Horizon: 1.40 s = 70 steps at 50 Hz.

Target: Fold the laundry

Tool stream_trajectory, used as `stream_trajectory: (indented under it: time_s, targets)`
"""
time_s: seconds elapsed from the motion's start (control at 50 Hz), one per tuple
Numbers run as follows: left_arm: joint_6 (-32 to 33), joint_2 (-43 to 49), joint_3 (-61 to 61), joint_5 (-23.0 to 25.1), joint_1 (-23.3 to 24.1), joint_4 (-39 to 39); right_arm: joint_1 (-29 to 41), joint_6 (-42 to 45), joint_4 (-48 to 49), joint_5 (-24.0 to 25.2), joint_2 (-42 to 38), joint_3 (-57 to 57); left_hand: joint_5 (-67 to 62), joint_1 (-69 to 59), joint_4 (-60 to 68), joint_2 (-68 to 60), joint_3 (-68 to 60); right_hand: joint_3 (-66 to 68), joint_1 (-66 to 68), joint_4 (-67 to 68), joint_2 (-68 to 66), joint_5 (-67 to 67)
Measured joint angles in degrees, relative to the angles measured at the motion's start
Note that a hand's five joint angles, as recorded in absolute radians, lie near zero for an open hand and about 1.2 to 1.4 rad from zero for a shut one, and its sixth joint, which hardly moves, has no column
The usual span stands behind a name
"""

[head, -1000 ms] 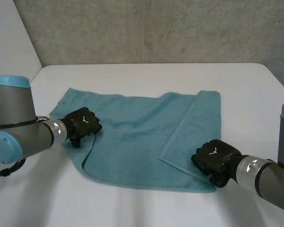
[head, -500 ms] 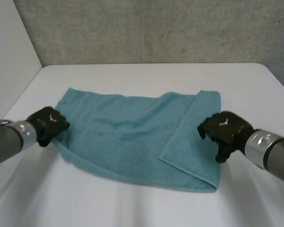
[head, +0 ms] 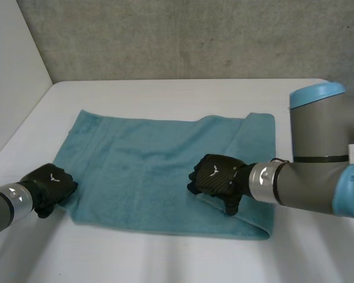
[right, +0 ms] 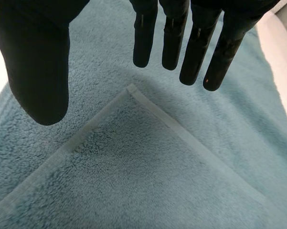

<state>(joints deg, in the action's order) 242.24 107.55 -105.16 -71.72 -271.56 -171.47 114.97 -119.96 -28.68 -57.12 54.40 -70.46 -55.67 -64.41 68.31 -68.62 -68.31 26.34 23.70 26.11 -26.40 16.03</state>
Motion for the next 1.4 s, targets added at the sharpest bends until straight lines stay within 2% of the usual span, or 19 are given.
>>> stream_trajectory:
  time_s: [0.1, 0.32, 0.52, 0.62, 0.9, 1.0, 1.02, 1.08, 1.1, 1.12, 1.18, 1.2, 1.4]
  targets:
    - [-2.1, -0.2, 0.5, 0.0, 0.2, -1.5, 0.8, 0.6, 1.7, -1.6, -3.5, 1.6, 0.0, 0.0, 0.2, 0.0, 0.0, 0.1, 0.0, 0.2, -0.1, 0.1]
    - [-3.6, -1.5, 1.1, 0.0, 0.0, -3.5, 1.0, 1.7, 5.7, -6.3, -4.8, 2.3, 0.0, 0.0, 0.2, 0.0, 0.0, 4.1, 2.0, 4.4, -4.0, 3.6]
    - [-3.6, -1.8, 1.0, 0.0, 0.1, -3.6, 1.1, 2.6, 6.5, -6.5, -5.4, 2.4, 0.0, 0.0, 0.2, 0.0, 0.0, 4.4, 2.2, 4.6, -4.3, 3.8]
    - [-3.6, -1.8, 1.0, 0.0, 0.1, -3.5, 1.3, 2.1, 6.4, -6.4, -5.9, 2.5, 0.0, 0.0, 0.2, 0.0, 0.0, -1.2, -1.2, -1.3, 1.1, -1.1]
    - [-3.6, -1.8, 1.1, 0.0, 0.2, -3.5, 2.5, 1.3, 6.4, -6.5, -6.2, 2.2, 0.0, 0.0, 0.2, 0.0, 0.0, -1.2, -1.3, -1.2, 1.1, -1.1]
    - [-3.6, -1.8, 1.1, 0.0, 0.1, -3.5, 2.3, 1.3, 6.5, -6.4, -6.3, 2.1, 0.0, 0.0, 0.2, 0.0, 0.0, 4.0, 3.0, 4.3, -4.4, 3.9]
    - [-3.6, -1.8, 1.1, 0.0, 0.1, -3.5, 2.3, 1.3, 6.5, -6.4, -6.3, 2.1, 0.0, 0.0, 0.2, 0.0, 0.0, 9.9, 6.7, 10.1, -10.4, 9.1]
    - [-3.6, -1.8, 1.1, 0.0, 0.1, -3.5, 2.2, 1.3, 6.6, -6.4, -6.3, 2.1, 0.0, 0.0, 0.2, 0.0, 0.0, 10.6, 7.2, 10.9, -11.2, 9.7]
    - [-3.6, -1.8, 1.1, 0.0, 0.1, -3.5, 2.0, 0.8, 7.4, -6.5, -6.3, 2.1, 0.0, 0.0, 0.2, 0.0, 0.0, 28.1, 21.3, 28.4, -28.0, 26.6]
    - [-3.6, -1.8, 1.2, 0.0, 0.1, -3.5, 2.0, 0.5, 7.6, -6.5, -6.3, 2.1, 0.0, 0.0, 0.2, 0.0, 0.0, 34.2, 26.8, 34.1, -34.2, 32.2]
    - [-3.6, -1.8, 1.2, 0.0, 0.1, -3.5, 1.8, -0.5, 8.7, -6.5, -6.1, 2.1, 0.0, 0.0, 0.2, 0.0, 0.0, 34.2, 27.3, 34.6, -34.2, 32.7]
    - [-3.6, -1.9, 1.3, 0.0, 0.1, -3.5, 1.7, -1.5, 9.6, -6.6, -5.8, 1.9, 0.0, 0.0, 0.2, 0.0, 0.0, 40.6, 31.9, 41.6, -40.9, 39.3]
    - [-3.6, -2.3, 1.5, 0.0, -0.1, -3.5, -0.4, -9.7, 12.6, -8.0, -0.8, 0.0, 0.0, 0.0, 0.2, 0.0, 0.0, 40.8, 31.9, 42.0, -40.9, 39.9]
